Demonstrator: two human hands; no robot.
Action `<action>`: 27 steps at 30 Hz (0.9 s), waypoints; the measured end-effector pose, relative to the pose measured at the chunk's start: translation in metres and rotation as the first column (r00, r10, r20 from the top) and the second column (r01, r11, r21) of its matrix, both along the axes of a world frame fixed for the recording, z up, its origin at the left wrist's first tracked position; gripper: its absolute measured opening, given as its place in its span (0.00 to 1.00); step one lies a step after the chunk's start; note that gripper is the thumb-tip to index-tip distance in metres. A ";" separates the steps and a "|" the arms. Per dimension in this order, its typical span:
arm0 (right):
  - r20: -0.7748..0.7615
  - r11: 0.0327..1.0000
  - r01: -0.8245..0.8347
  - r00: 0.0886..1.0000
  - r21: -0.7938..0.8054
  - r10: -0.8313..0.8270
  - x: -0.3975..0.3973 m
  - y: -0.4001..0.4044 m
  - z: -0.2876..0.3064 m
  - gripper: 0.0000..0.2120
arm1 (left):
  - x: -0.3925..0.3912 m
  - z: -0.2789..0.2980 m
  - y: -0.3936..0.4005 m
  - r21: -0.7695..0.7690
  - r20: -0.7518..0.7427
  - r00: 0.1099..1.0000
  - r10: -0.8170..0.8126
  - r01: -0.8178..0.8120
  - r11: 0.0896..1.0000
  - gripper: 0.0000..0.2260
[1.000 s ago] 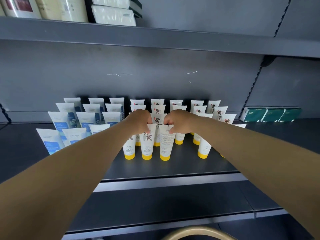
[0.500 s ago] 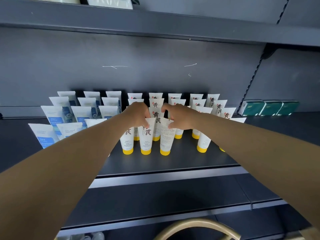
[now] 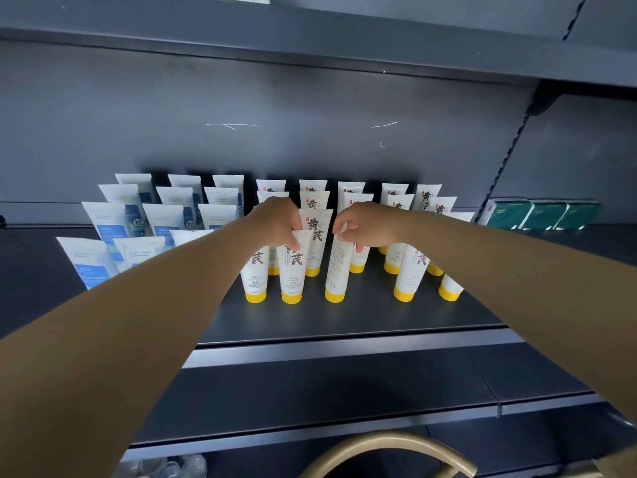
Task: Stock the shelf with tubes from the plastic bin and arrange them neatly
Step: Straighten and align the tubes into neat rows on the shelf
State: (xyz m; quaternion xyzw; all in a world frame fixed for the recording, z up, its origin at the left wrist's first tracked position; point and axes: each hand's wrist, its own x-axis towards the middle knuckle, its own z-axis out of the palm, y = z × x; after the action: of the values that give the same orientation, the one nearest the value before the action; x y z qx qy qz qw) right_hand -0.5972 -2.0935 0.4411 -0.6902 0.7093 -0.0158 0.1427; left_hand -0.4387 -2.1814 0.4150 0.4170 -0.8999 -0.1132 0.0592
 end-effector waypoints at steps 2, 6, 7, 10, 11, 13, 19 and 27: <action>-0.012 1.000 -0.006 1.000 0.012 0.006 0.000 0.000 0.003 0.14 | 0.000 -0.001 0.000 -0.001 -0.009 1.000 0.003 -0.003 1.000 0.20; -0.044 0.998 -0.008 0.999 0.068 0.011 -0.004 -0.003 0.008 0.20 | 0.000 -0.002 -0.001 -0.001 -0.019 1.000 0.012 -0.012 1.000 0.20; -0.057 0.996 -0.022 0.998 0.083 0.027 -0.005 -0.003 0.009 0.22 | 0.000 -0.002 -0.001 -0.003 -0.020 1.000 0.012 -0.012 1.000 0.20; -0.117 0.994 -0.070 0.990 0.080 0.079 -0.011 -0.003 0.009 0.22 | -0.001 -0.003 0.000 -0.014 -0.019 1.000 0.012 -0.012 1.000 0.20; -0.131 0.995 -0.076 0.988 0.064 0.084 -0.013 -0.003 0.008 0.20 | -0.001 -0.004 -0.001 -0.015 -0.019 1.000 0.012 -0.013 1.000 0.20; -0.178 0.995 -0.094 0.979 0.027 0.097 -0.015 -0.004 0.006 0.16 | -0.001 -0.004 -0.001 -0.013 -0.021 1.000 0.015 -0.015 1.000 0.20; -0.251 0.989 -0.122 0.963 -0.089 0.096 -0.019 -0.009 -0.001 0.14 | -0.002 -0.004 -0.001 -0.025 -0.010 1.000 0.025 -0.025 0.999 0.20; -0.232 0.996 -0.078 0.970 -0.048 0.065 -0.022 -0.010 -0.012 0.07 | -0.004 -0.003 0.001 -0.036 -0.002 0.999 0.046 -0.046 0.998 0.21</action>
State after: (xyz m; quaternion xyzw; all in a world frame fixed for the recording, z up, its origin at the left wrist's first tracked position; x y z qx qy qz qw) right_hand -0.6192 -2.1037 0.4293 -0.7161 0.6951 0.0495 0.0402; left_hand -0.4427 -2.1800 0.4120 0.4362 -0.8920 -0.0960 0.0698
